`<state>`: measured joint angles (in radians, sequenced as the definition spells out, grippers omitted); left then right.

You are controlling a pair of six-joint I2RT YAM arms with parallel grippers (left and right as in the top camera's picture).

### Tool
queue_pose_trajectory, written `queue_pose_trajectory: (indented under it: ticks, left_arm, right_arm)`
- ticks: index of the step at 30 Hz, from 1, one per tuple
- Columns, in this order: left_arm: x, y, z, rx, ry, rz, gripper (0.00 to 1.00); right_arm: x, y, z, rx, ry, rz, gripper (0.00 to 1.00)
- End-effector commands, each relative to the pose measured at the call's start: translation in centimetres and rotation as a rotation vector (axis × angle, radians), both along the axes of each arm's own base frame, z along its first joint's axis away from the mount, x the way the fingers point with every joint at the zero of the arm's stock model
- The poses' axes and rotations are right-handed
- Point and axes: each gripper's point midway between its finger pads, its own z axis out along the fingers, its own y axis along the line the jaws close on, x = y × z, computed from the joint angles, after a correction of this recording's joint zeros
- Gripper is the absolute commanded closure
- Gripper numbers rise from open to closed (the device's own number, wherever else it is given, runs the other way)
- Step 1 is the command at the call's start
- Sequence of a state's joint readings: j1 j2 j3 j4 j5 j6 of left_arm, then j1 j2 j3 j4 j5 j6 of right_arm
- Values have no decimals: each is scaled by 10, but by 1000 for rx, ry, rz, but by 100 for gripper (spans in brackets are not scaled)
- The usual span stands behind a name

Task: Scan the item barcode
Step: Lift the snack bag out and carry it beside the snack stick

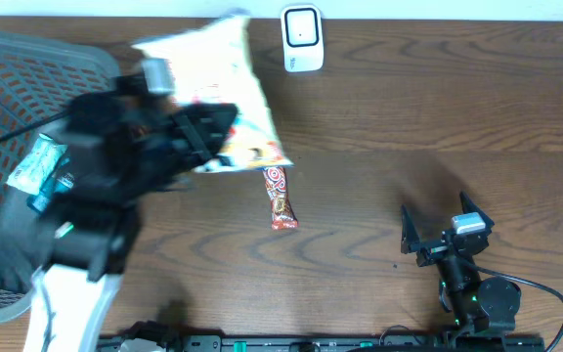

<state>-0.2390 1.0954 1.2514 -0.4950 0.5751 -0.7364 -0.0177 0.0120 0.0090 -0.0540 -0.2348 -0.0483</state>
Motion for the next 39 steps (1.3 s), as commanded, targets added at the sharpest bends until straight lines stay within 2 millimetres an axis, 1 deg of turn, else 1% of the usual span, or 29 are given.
queue_pose_trajectory:
  ticks: [1, 4, 5, 6, 10, 14, 17, 18, 20, 21, 22, 23, 24, 25, 26, 29, 33, 34, 36, 37, 39]
  left_arm:
    - [17, -35, -49, 137, 69, -17, 92]
    - [25, -69, -96, 217, 157, -68, 92]
    - [28, -87, -121, 244, 199, -107, 92]
    - [31, -101, -139, 258, 225, -131, 92]
    - [42, -134, -195, 291, 295, -175, 92]
    - [47, -150, -243, 321, 361, -193, 92]
    - [48, -154, -275, 335, 425, -182, 90]
    - [48, -154, -283, 342, 439, -182, 88]
    - [46, -153, -298, 359, 467, -183, 87]
    - [45, -153, -306, 367, 482, -183, 83]
    - [44, -152, -310, 371, 491, -185, 61]
    - [44, -153, -313, 369, 502, -186, 46]
    - [44, -153, -313, 360, 515, -174, 25]
    - [44, -153, -312, 351, 518, -169, 16]
    - [45, -157, -308, 331, 508, -179, 12]
    - [50, -166, -291, 282, 467, -205, 11]
    - [58, -171, -259, 263, 374, -227, 11]
    - [60, -171, -246, 262, 334, -232, 10]
    - [63, -167, -232, 273, 288, -221, 10]
    - [64, -164, -225, 281, 265, -212, 3]
    - [66, -157, -215, 301, 238, -184, 0]
  right_arm:
    - [0, 1, -1, -2, -1, 4, 1]
    - [0, 1, -1, -2, -1, 4, 1]
    - [0, 1, -1, -2, -1, 4, 1]
    - [0, 1, -1, -2, -1, 4, 1]
    - [0, 1, -1, -2, -1, 4, 1]
    - [0, 1, -1, -2, -1, 4, 1]
    - [0, 1, -1, -2, -1, 4, 1]
    - [0, 1, -1, -2, -1, 4, 1]
    - [0, 1, -1, -2, -1, 4, 1]
    - [0, 1, -1, -2, -1, 4, 1]
    - [0, 1, -1, -2, -1, 4, 1]
    - [0, 1, -1, -2, -1, 4, 1]
    - [0, 1, -1, -2, -1, 4, 1]
    - [0, 1, -1, -2, -1, 4, 1]
    - [0, 1, -1, -2, -1, 4, 1]
    - [0, 1, -1, -2, -1, 4, 1]
    - [0, 1, -1, -2, -1, 4, 1]
    - [0, 1, -1, -2, -1, 4, 1]
    - [0, 1, -1, -2, -1, 4, 1]
    - [0, 1, -1, -2, -1, 4, 1]
    - [0, 1, -1, -2, -1, 4, 1]
